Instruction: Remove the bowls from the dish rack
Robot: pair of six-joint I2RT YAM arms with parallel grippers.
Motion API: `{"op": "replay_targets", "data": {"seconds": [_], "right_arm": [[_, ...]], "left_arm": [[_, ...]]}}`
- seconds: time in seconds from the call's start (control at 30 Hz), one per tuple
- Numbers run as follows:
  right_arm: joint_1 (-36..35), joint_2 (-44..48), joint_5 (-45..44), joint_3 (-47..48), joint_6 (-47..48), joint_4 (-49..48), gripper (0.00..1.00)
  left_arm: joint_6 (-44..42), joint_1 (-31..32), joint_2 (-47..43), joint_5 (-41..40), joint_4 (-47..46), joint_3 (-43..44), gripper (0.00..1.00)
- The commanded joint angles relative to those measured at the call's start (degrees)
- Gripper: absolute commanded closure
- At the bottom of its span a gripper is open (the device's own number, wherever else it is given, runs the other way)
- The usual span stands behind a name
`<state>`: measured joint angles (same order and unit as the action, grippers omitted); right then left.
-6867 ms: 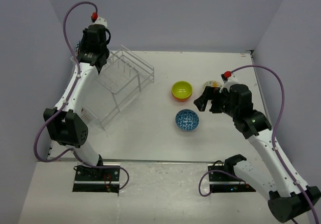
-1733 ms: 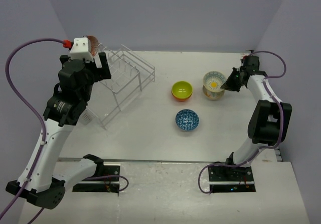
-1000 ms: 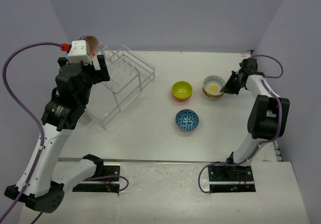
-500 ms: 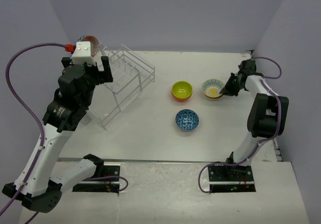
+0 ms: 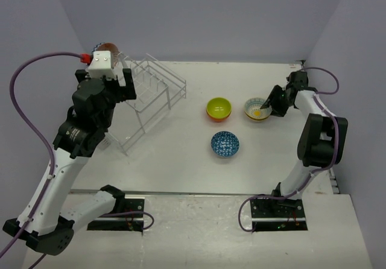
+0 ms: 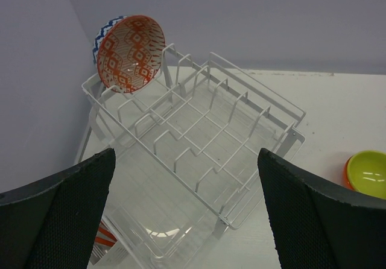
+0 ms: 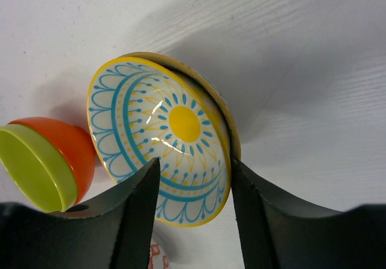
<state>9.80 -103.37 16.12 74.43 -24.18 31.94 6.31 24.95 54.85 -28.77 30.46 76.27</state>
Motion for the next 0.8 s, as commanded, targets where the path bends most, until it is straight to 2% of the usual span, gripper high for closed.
{"op": "replay_targets", "data": {"seconds": [0.0,0.1,0.27,0.33,0.4,0.47,0.5,0.63,0.73,0.77], "right_arm": [[0.1,4.7,-2.1,1.6,0.6,2.3,0.46],[0.1,7.6,-4.2,1.7,0.8,3.3,0.38],[0.0,11.6,-5.7,1.0,0.6,3.7,0.32],[-0.4,15.0,-5.7,-0.2,0.5,3.3,0.3],[-3.0,19.0,-5.8,-3.0,0.5,1.3,0.17],[-5.8,25.7,-6.6,-4.9,0.7,0.0,0.01],[-8.2,27.7,-5.8,-6.7,1.2,-1.8,0.01],[-9.1,35.0,10.4,-11.1,0.7,-7.9,0.01],[-9.1,37.2,15.7,-11.9,-0.7,-9.5,0.01],[-9.1,38.0,18.0,-11.9,-1.0,-9.9,0.01]], "left_arm": [[-0.9,0.3,1.4,-0.7,-2.2,1.4,0.0],[0.0,0.1,4.4,-3.8,-1.6,3.0,0.0],[1.0,-1.7,11.3,-11.0,2.5,11.2,0.0],[-0.5,-3.1,13.3,-16.2,2.2,13.5,0.0],[-3.3,-4.9,15.4,-22.8,-1.1,16.0,0.0],[-9.5,-7.2,17.4,-24.3,-6.3,17.0,0.0],[-11.0,-9.8,19.8,-23.3,-7.1,18.7,0.0],[-15.3,-13.4,25.4,-20.7,-8.7,22.3,0.0],[-19.0,-14.1,28.8,-17.9,-12.0,22.7,0.0],[-19.7,-14.3,30.1,-16.9,-10.5,23.6,0.0]]}}
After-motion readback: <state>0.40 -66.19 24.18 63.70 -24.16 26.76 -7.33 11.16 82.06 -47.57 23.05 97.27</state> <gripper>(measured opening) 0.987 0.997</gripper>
